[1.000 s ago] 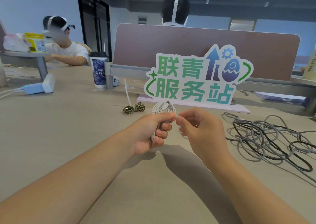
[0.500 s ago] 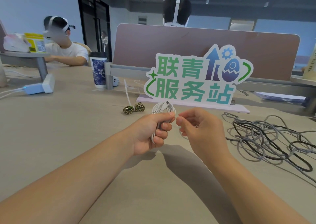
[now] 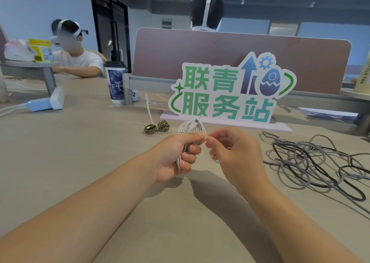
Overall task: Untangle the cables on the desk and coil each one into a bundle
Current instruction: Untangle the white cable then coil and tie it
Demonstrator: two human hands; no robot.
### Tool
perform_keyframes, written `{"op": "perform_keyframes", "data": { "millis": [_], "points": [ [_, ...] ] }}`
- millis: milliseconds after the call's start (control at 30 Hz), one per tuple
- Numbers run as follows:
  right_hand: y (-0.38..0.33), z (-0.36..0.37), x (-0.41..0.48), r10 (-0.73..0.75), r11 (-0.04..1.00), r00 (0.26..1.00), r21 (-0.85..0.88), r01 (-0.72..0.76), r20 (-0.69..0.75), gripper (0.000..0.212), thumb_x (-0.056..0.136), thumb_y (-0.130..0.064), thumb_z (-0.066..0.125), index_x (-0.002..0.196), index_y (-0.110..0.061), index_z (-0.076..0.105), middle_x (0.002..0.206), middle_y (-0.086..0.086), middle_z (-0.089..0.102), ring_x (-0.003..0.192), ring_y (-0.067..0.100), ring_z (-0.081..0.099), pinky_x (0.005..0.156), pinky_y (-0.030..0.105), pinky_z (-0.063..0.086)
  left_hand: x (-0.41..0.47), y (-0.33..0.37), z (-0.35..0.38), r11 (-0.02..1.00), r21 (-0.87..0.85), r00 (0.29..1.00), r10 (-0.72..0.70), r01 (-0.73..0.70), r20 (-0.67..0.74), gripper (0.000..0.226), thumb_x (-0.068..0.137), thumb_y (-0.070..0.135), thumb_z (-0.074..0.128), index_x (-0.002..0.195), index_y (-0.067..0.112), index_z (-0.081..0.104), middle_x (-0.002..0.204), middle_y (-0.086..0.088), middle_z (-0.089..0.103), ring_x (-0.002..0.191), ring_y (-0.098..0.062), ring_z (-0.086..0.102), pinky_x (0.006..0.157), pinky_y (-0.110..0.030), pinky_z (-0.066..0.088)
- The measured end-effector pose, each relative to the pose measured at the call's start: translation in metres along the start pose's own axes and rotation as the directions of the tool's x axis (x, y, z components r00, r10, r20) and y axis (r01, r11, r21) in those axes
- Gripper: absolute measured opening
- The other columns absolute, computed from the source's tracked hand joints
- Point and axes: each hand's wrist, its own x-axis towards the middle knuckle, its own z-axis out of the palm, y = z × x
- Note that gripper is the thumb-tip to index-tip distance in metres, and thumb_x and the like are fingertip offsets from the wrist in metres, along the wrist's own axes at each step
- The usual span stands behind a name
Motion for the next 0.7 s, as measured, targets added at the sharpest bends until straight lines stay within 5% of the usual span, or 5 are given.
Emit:
{"op": "perform_keyframes", "data": {
  "millis": [700],
  "points": [
    [-0.0023, -0.0007, -0.0002, 0.012, 1.0, 1.0, -0.008, -0.012, -0.004, 0.015, 0.083, -0.012, 0.069, 0.075, -0.024, 0.066, 0.063, -0.005, 0.066, 0.056, 0.009, 0.061, 0.062, 0.029, 0.056, -0.0017, 0.0003, 0.0012, 1.0, 0.019, 1.0, 0.002, -0.002, -0.01, 0.02, 0.091, 0.031, 0.056, 0.075, 0.02, 0.053, 0.055, 0.008, 0.032, 0.043, -0.002, 0.023, 0.034, -0.01, 0.017]
  ]
}}
